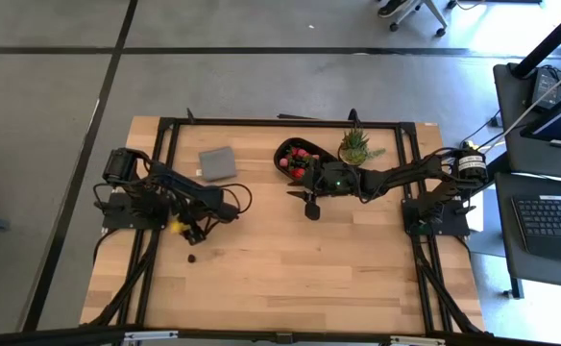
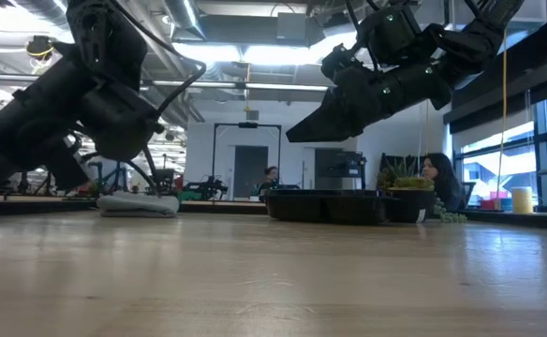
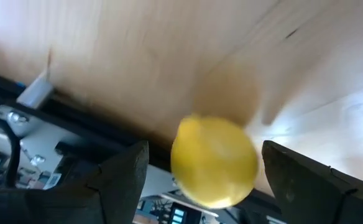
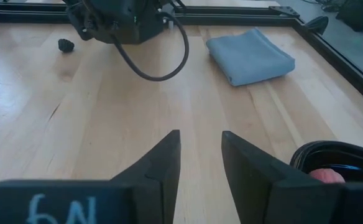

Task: Pick and placing Produce into tupperware
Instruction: Put the lemon into the black bin

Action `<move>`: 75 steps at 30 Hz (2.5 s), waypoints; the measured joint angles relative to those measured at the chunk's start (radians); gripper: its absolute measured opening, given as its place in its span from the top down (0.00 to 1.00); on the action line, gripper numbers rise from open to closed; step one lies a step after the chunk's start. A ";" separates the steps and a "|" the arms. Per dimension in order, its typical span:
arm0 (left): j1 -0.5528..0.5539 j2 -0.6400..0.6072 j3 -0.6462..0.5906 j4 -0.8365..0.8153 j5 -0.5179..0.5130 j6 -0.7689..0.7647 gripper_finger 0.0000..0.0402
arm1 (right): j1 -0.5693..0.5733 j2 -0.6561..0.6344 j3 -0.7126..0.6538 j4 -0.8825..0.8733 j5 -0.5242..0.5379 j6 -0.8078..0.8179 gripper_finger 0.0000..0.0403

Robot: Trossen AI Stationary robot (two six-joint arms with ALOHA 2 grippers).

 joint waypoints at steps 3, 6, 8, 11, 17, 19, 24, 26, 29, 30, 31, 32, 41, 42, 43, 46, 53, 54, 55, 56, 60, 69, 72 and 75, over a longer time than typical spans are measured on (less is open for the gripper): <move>0.000 0.000 0.000 0.032 -0.001 0.000 0.25 | 0.000 0.000 0.000 0.000 0.000 0.001 0.70; 0.000 0.000 0.000 0.044 -0.001 0.000 0.25 | 0.000 0.000 0.000 0.000 0.000 0.001 0.70; 0.000 0.000 0.000 0.042 0.001 0.000 0.25 | 0.000 0.000 0.000 0.000 0.000 0.001 0.70; 0.000 0.000 0.000 0.030 0.005 -0.002 0.25 | 0.000 0.000 0.000 0.000 0.000 0.001 0.70; 0.000 0.000 0.000 0.026 0.006 -0.031 0.25 | 0.000 0.000 0.000 0.000 0.000 0.002 0.70; 0.000 0.000 0.000 0.016 0.005 -0.032 0.25 | 0.000 0.000 0.000 0.000 0.000 0.002 0.70; 0.000 0.000 0.000 0.013 -0.047 -0.035 0.25 | 0.000 0.000 0.000 0.000 0.000 0.002 0.70; 0.000 0.000 0.000 0.013 -0.061 -0.056 0.25 | 0.000 0.000 0.000 0.000 0.000 0.002 0.70; 0.000 0.000 0.000 0.010 -0.066 -0.103 0.25 | 0.000 0.000 0.000 0.000 0.000 0.002 0.70; 0.000 0.000 0.000 0.008 -0.066 -0.119 0.25 | 0.000 0.000 0.000 0.000 0.000 0.002 0.70; 0.000 0.000 0.000 0.004 -0.067 -0.135 0.25 | 0.000 0.000 0.000 0.000 0.000 0.002 0.70; 0.000 0.000 0.000 0.001 -0.066 -0.139 0.25 | 0.000 0.000 0.000 0.000 0.000 0.002 0.70; 0.000 0.000 0.000 -0.012 0.027 -0.106 0.25 | 0.000 0.000 0.000 0.000 0.000 0.002 0.70; 0.000 0.000 0.000 -0.012 0.027 -0.106 0.25 | 0.000 0.000 0.000 0.000 0.000 0.002 0.70; 0.000 0.000 0.000 -0.012 0.027 -0.105 0.25 | 0.000 0.000 0.000 0.000 0.000 0.002 0.70; 0.000 -0.001 -0.008 -0.013 0.027 -0.104 0.25 | 0.000 0.000 0.000 0.000 0.000 0.002 0.70; 0.000 -0.001 -0.008 -0.011 0.028 -0.104 0.25 | 0.000 0.000 0.000 0.000 0.000 0.002 0.70; 0.000 -0.001 -0.008 -0.011 0.028 -0.104 0.25 | 0.000 0.000 0.000 0.000 0.000 0.002 0.70; 0.000 -0.001 -0.008 -0.011 0.029 -0.104 0.25 | 0.000 0.000 0.000 0.000 0.000 0.002 0.70; 0.000 -0.001 -0.008 -0.011 0.030 -0.104 0.25 | 0.000 0.000 0.000 0.000 0.000 0.002 0.70; 0.000 -0.001 -0.008 -0.012 0.048 -0.104 0.25 | 0.000 0.000 0.000 0.000 0.000 0.002 0.70; 0.000 -0.001 -0.008 -0.013 0.057 -0.104 0.25 | 0.000 0.000 0.000 -0.001 0.000 0.002 0.70; 0.000 -0.001 -0.010 -0.015 0.059 -0.104 0.27 | 0.001 0.000 0.000 -0.008 0.000 0.002 0.70; 0.000 -0.001 -0.011 -0.016 0.058 -0.104 0.28 | 0.001 0.000 0.000 -0.009 0.000 0.002 0.70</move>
